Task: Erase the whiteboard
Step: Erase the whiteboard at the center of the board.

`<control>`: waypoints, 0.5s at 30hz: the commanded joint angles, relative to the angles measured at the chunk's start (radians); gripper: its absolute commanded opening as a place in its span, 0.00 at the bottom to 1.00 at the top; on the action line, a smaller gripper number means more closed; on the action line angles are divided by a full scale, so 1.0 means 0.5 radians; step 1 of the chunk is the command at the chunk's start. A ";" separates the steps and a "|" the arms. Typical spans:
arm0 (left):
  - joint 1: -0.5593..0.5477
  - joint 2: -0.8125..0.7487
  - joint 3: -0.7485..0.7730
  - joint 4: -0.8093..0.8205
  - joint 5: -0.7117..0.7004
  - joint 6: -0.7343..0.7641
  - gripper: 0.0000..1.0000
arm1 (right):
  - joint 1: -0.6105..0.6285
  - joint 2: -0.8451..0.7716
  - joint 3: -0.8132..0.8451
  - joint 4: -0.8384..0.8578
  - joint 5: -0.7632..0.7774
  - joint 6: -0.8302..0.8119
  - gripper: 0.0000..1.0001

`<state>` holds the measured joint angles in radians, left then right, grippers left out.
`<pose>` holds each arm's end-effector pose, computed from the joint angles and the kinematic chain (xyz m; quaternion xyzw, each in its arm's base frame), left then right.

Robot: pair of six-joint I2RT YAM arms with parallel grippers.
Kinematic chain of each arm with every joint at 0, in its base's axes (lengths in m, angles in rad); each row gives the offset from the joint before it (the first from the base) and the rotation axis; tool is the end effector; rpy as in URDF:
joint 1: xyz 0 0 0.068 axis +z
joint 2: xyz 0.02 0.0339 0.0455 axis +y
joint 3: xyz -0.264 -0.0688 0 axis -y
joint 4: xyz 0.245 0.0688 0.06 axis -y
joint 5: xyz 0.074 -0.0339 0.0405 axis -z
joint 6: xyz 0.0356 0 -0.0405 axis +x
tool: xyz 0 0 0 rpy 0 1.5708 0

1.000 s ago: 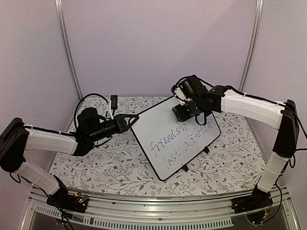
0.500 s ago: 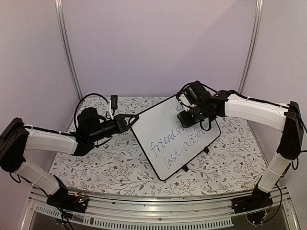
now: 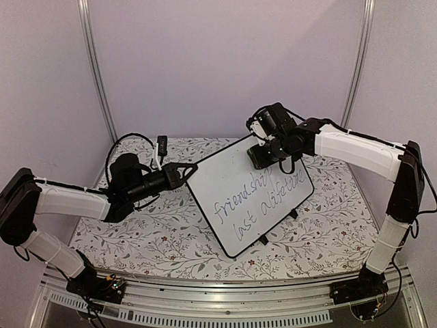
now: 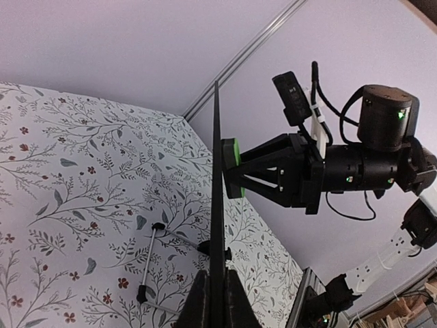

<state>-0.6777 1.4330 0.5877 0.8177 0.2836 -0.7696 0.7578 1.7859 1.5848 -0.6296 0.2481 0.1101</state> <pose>0.2269 -0.1954 0.2285 0.0658 0.7134 -0.5330 0.4502 0.2977 0.2697 0.3011 -0.2520 0.8913 0.0462 0.3741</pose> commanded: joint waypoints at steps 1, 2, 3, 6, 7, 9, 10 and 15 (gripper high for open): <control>-0.034 -0.001 -0.012 0.122 0.132 0.131 0.00 | -0.025 0.052 -0.038 0.033 -0.042 -0.014 0.00; -0.034 -0.001 -0.013 0.121 0.129 0.129 0.00 | -0.024 0.039 -0.070 0.035 -0.047 -0.007 0.00; -0.036 -0.003 -0.011 0.120 0.129 0.130 0.00 | -0.024 0.022 -0.098 0.035 -0.048 0.002 0.00; -0.036 0.002 -0.009 0.124 0.133 0.128 0.00 | -0.025 -0.041 -0.199 0.038 -0.057 0.029 0.00; -0.036 0.002 -0.009 0.125 0.135 0.127 0.00 | -0.025 -0.065 -0.230 0.040 -0.060 0.035 0.00; -0.035 0.007 -0.008 0.124 0.132 0.126 0.00 | -0.023 -0.110 -0.282 0.041 -0.068 0.052 0.00; -0.035 0.004 -0.008 0.125 0.135 0.126 0.00 | -0.023 -0.130 -0.305 0.043 -0.070 0.058 0.00; -0.036 0.004 -0.007 0.124 0.139 0.127 0.00 | -0.024 -0.172 -0.351 0.042 -0.080 0.076 0.00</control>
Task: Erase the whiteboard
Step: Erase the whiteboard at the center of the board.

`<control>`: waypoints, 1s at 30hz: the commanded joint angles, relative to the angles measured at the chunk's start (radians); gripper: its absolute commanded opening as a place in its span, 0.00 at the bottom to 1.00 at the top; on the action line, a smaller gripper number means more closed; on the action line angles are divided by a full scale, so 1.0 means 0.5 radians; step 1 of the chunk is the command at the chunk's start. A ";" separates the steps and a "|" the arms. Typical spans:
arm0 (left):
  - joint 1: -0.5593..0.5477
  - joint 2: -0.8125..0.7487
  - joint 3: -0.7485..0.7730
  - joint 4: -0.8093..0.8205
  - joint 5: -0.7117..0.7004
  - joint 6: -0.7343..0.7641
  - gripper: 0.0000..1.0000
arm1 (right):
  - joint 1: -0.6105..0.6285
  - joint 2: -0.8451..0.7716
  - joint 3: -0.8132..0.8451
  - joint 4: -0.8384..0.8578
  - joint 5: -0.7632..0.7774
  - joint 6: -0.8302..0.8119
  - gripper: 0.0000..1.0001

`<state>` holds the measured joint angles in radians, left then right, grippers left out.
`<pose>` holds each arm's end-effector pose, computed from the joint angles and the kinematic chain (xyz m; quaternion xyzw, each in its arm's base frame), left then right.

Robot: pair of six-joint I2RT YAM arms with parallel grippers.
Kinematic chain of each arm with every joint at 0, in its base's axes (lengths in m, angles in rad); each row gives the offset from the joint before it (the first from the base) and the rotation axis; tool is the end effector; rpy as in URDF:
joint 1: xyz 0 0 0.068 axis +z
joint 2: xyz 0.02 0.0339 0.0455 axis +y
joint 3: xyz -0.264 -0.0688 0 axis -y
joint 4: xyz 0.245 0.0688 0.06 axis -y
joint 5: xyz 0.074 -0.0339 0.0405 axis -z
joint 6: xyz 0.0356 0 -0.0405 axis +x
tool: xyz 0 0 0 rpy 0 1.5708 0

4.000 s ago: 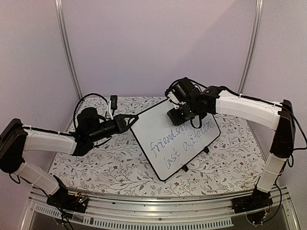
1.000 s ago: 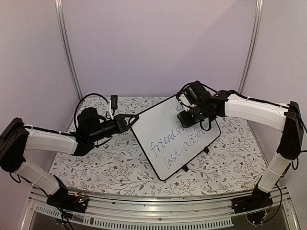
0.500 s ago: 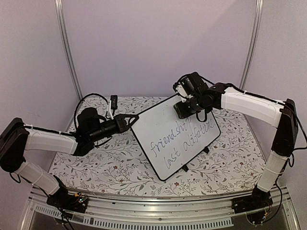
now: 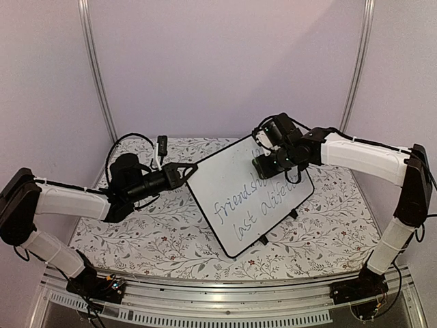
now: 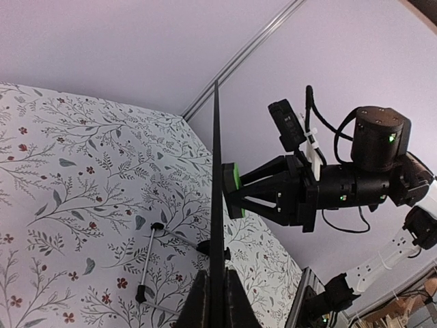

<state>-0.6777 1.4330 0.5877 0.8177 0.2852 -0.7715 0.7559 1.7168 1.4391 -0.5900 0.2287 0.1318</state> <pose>0.2269 -0.1955 0.2285 0.0657 0.7134 -0.5338 0.4493 0.2826 0.2553 0.2823 -0.2490 0.8997 0.0502 0.3550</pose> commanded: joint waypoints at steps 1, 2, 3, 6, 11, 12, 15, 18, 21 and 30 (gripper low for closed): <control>-0.037 0.005 -0.008 0.124 0.137 0.132 0.00 | -0.020 -0.034 -0.052 -0.035 -0.041 0.032 0.00; -0.038 0.006 -0.009 0.124 0.137 0.129 0.00 | -0.019 -0.030 -0.041 -0.035 -0.045 0.031 0.00; -0.039 0.005 -0.009 0.123 0.135 0.129 0.00 | -0.019 -0.026 -0.027 -0.035 -0.042 0.031 0.00; -0.039 0.006 -0.009 0.124 0.136 0.131 0.00 | -0.021 0.010 0.037 -0.036 -0.017 0.017 0.00; -0.037 0.010 -0.005 0.124 0.135 0.130 0.00 | -0.032 0.095 0.177 -0.041 0.022 -0.020 0.00; -0.037 0.010 -0.005 0.124 0.135 0.132 0.00 | -0.037 0.114 0.206 -0.045 0.021 -0.026 0.00; -0.040 0.014 -0.006 0.128 0.136 0.131 0.00 | -0.053 0.148 0.273 -0.044 0.024 -0.042 0.00; -0.038 0.018 -0.004 0.132 0.142 0.127 0.00 | -0.058 0.161 0.307 -0.050 0.012 -0.050 0.00; -0.037 0.013 -0.007 0.138 0.149 0.123 0.00 | -0.058 0.146 0.297 -0.063 0.009 -0.052 0.00; -0.038 -0.035 -0.005 0.127 0.165 0.065 0.00 | -0.058 0.098 0.301 -0.079 0.040 -0.090 0.00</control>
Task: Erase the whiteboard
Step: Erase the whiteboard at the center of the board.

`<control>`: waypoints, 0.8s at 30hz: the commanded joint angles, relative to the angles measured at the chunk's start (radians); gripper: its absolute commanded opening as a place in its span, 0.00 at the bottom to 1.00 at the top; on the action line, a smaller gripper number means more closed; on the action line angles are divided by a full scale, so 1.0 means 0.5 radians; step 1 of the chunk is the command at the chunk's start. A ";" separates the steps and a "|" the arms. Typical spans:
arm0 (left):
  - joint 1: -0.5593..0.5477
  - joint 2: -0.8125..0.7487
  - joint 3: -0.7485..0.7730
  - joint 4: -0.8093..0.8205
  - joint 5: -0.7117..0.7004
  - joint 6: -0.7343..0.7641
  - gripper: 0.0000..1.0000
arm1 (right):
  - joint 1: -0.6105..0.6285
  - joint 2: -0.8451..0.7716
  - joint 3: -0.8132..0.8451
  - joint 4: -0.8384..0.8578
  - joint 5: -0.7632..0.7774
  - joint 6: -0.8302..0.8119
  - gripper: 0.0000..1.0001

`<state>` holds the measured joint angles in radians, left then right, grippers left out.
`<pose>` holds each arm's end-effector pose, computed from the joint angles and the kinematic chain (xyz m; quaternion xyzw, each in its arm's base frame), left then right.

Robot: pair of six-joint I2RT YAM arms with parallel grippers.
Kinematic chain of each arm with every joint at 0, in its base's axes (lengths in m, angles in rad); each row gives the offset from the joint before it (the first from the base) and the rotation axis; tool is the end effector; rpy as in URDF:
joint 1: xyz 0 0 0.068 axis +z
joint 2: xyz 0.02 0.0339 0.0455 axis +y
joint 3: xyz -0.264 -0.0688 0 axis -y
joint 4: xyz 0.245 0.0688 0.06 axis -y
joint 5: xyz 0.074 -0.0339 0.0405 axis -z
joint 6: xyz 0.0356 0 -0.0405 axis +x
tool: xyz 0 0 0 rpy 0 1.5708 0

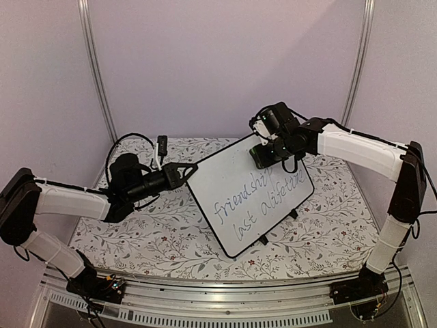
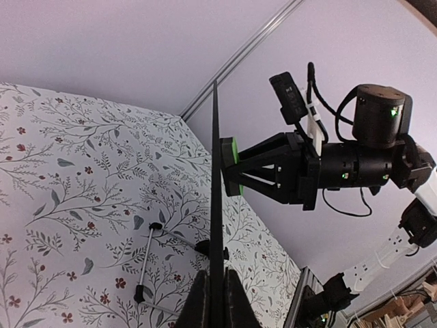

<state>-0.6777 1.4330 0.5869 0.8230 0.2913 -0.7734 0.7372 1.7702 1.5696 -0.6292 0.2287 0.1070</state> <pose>0.2266 -0.1955 0.2288 0.0675 0.7117 -0.5365 0.4484 0.2999 0.2614 0.3021 -0.2477 0.8933 0.0503 0.3717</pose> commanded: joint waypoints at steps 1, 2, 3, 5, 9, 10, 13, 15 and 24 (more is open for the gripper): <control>-0.038 -0.032 0.001 0.117 0.160 0.052 0.00 | -0.020 -0.011 0.046 -0.005 0.037 -0.046 0.00; -0.037 -0.025 0.010 0.120 0.173 0.034 0.00 | -0.022 -0.010 0.052 -0.009 0.034 -0.049 0.00; -0.036 -0.022 0.019 0.115 0.192 0.014 0.00 | -0.022 -0.012 0.057 -0.017 0.031 -0.053 0.00; -0.036 -0.019 0.044 0.099 0.223 -0.025 0.00 | -0.020 -0.019 0.051 -0.022 0.022 -0.059 0.00; -0.020 -0.016 0.106 0.077 0.296 -0.144 0.00 | -0.020 -0.035 0.032 -0.038 0.021 -0.072 0.00; -0.006 -0.016 0.122 0.075 0.327 -0.187 0.00 | -0.020 -0.039 0.025 -0.046 0.018 -0.070 0.00; 0.019 -0.029 0.156 0.076 0.392 -0.288 0.00 | -0.020 -0.056 -0.016 -0.050 -0.001 -0.056 0.00; 0.027 -0.049 0.161 0.097 0.401 -0.322 0.00 | -0.022 -0.074 -0.062 -0.033 -0.007 -0.040 0.00; 0.026 -0.116 0.162 0.106 0.416 -0.391 0.00 | -0.020 -0.100 -0.114 -0.033 0.009 -0.044 0.00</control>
<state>-0.6544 1.4277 0.6243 0.7811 0.3847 -0.9077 0.7326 1.7439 1.5246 -0.6426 0.2291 0.0868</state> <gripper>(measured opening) 0.046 0.251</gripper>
